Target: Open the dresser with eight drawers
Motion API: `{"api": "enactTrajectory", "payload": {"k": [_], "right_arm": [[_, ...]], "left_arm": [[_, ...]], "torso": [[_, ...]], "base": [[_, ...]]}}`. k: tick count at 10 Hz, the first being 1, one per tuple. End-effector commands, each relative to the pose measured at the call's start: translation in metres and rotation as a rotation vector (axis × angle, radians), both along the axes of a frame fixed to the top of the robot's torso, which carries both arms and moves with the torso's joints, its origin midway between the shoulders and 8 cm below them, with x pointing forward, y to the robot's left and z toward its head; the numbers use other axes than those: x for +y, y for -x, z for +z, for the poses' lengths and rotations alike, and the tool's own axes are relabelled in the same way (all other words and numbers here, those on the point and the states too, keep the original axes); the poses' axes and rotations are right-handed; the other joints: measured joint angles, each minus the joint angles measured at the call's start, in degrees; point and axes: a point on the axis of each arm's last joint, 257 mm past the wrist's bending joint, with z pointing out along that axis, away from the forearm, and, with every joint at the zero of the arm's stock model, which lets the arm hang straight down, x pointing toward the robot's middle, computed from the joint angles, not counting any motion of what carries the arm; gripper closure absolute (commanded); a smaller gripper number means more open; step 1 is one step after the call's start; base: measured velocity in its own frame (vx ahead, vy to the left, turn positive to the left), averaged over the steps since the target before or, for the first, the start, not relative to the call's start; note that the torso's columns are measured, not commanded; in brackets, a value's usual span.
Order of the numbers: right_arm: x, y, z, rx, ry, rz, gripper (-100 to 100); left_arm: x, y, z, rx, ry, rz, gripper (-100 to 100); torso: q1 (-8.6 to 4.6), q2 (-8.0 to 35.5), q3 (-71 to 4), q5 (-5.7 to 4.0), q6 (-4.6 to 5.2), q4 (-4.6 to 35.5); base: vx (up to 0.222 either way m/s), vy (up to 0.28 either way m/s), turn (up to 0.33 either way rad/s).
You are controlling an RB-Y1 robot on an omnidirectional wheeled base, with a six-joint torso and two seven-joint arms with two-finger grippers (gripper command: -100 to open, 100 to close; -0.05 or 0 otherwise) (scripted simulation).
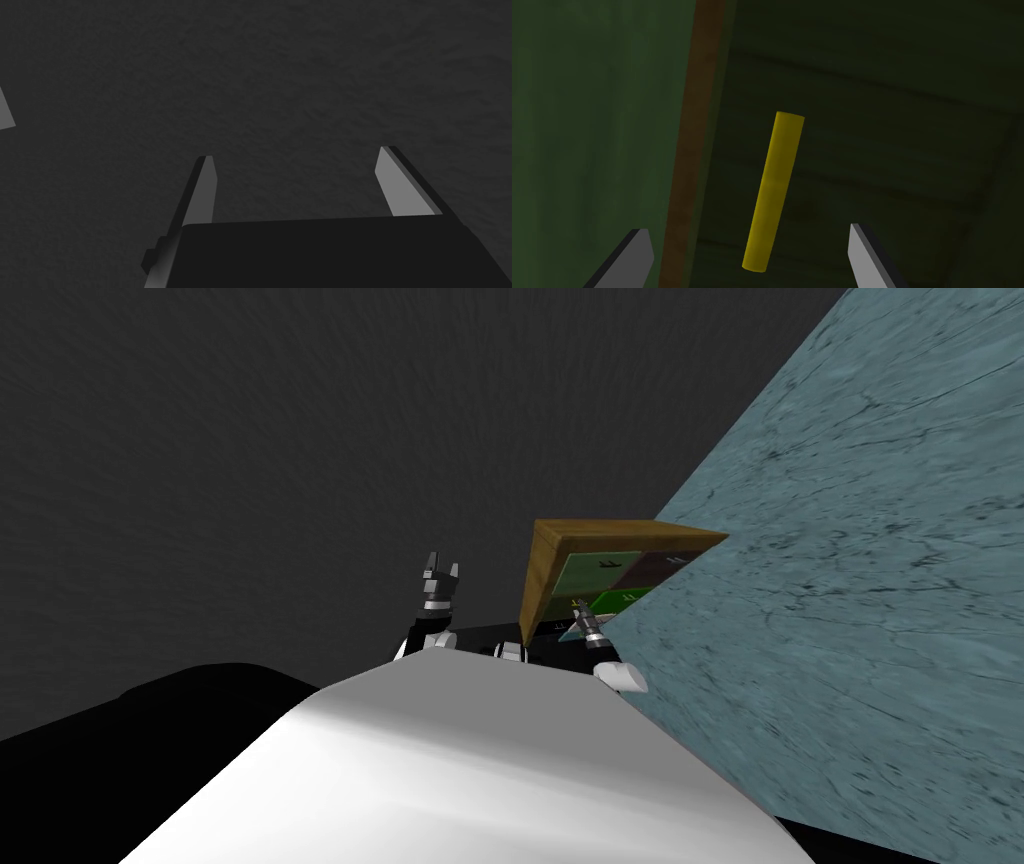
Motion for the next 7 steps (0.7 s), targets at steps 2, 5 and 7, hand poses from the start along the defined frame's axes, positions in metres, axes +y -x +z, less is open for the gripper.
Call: {"api": "enactTrajectory", "payload": {"k": [2,5,7], "right_arm": [[0.018,0.002,-0.003,-0.022,-0.14,-0.016,-100],[0.007,-0.019,0.0,-0.027,-0.123,-0.063,-100],[0.001,-0.032,0.001,-0.029,-0.122,-0.095,-100]], "left_arm": [[0.0,0.0,0.0,0.0,0.0,0.0,0],[0.0,0.0,0.0,0.0,0.0,0.0,0],[0.0,0.0,0.0,0.0,0.0,0.0,0]], "torso": [[-0.01,0.0,0.0,0.0,0.0,0.0],[-0.12,0.1,0.1,-0.03,-0.05,0.0],[-0.01,0.2,0.1,-0.01,0.01,0.1]], "base": [[-0.003,0.008,0.016],[-0.059,-0.036,0.158],[-0.101,-0.046,0.152]]}}
